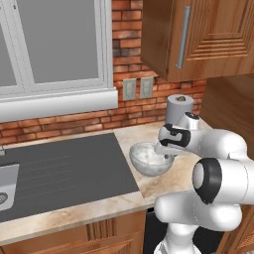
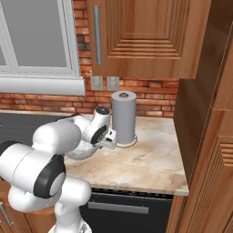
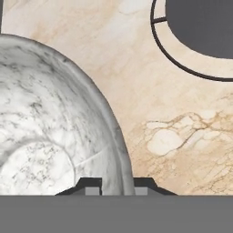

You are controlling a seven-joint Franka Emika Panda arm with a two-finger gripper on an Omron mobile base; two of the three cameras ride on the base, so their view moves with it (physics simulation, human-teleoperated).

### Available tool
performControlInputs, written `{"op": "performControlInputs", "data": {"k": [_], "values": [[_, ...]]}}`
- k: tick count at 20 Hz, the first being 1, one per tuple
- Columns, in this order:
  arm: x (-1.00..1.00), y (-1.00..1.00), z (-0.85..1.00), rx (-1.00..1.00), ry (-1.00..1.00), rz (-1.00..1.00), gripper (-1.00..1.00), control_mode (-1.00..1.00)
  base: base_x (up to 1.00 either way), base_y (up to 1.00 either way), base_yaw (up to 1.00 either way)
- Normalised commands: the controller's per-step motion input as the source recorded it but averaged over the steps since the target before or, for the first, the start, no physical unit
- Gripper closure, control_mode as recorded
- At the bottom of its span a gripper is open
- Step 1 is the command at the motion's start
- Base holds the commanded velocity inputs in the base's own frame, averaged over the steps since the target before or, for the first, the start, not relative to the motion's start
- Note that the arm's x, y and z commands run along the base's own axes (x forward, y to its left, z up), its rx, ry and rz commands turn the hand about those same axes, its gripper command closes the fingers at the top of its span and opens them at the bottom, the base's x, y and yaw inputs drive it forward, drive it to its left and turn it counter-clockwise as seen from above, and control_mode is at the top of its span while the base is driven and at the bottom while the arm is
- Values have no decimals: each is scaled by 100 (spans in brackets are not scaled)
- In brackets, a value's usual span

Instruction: Pick the cup and bowl from the counter and place them on the counter next to the sink.

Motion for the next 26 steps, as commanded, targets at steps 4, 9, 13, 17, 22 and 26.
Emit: {"op": "performControlInputs", "data": {"k": [4,9,13,17,22,26], "values": [[0,0,0,0,0,0,-100,-100,0,0,0],[-2,0,4,0,0,0,-100,-100,0,0,0],[-4,0,38,0,0,0,-100,-100,0,0,0],[-8,0,59,0,0,0,-100,-100,0,0,0],[-16,0,57,0,0,0,-100,-100,0,0,0],[-48,0,39,0,-4,0,-100,-100,0,0,0]]}}
